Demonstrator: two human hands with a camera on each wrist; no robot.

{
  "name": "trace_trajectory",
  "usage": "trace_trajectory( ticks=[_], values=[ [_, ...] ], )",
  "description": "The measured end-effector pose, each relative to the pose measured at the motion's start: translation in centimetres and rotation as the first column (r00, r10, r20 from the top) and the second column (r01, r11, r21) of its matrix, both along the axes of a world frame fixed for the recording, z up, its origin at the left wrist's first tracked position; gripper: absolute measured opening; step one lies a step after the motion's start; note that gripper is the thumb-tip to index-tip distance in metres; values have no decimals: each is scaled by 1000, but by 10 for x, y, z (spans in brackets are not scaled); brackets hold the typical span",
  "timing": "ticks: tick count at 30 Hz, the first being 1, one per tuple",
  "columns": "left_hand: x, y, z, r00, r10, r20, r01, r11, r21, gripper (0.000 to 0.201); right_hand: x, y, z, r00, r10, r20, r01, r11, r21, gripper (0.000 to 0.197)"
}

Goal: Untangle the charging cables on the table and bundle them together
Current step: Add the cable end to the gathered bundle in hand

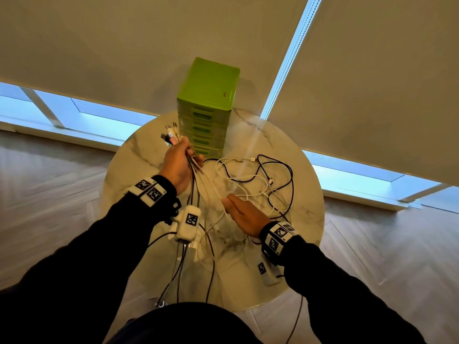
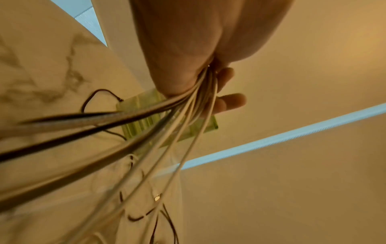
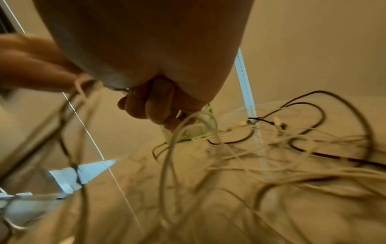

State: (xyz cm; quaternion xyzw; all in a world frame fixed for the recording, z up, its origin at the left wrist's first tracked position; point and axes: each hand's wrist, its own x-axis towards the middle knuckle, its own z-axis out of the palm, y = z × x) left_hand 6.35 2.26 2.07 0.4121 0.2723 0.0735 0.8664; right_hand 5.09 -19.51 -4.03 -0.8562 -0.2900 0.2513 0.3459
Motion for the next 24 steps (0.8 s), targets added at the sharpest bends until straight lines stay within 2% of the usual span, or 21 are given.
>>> trace_trajectory(
  ticks=[6, 8, 12, 15, 20, 22, 24],
  values=[
    [1, 38, 20, 995, 54, 82, -64, 990, 123, 32, 15, -52, -33, 998, -33, 54, 42, 981, -192, 24],
    [-4, 36, 22, 994, 43, 98, -62, 979, 194, 32, 25, -54, -32, 993, -68, 94, 86, 977, -195, 29],
    [-15, 9, 12, 989, -133, 70, 93, 907, 410, 32, 43, -30, -12, 966, -186, 181, 192, 981, -17, 23],
    [-24, -13, -5, 960, -279, -14, 252, 843, 475, 29, 47, -1, 9, 954, -253, 159, 234, 964, 126, 27],
    [-30, -33, -15, 932, -330, -148, 361, 823, 439, 29, 40, 30, 40, 972, -214, 94, 184, 950, 254, 29],
    [-29, -35, -14, 929, -331, -167, 370, 837, 404, 29, 38, 31, 44, 974, -192, 117, 155, 951, 269, 27],
    [-28, -38, -10, 929, -338, -147, 369, 856, 363, 20, 37, 25, 48, 972, -204, 120, 161, 942, 295, 25]
  ],
)
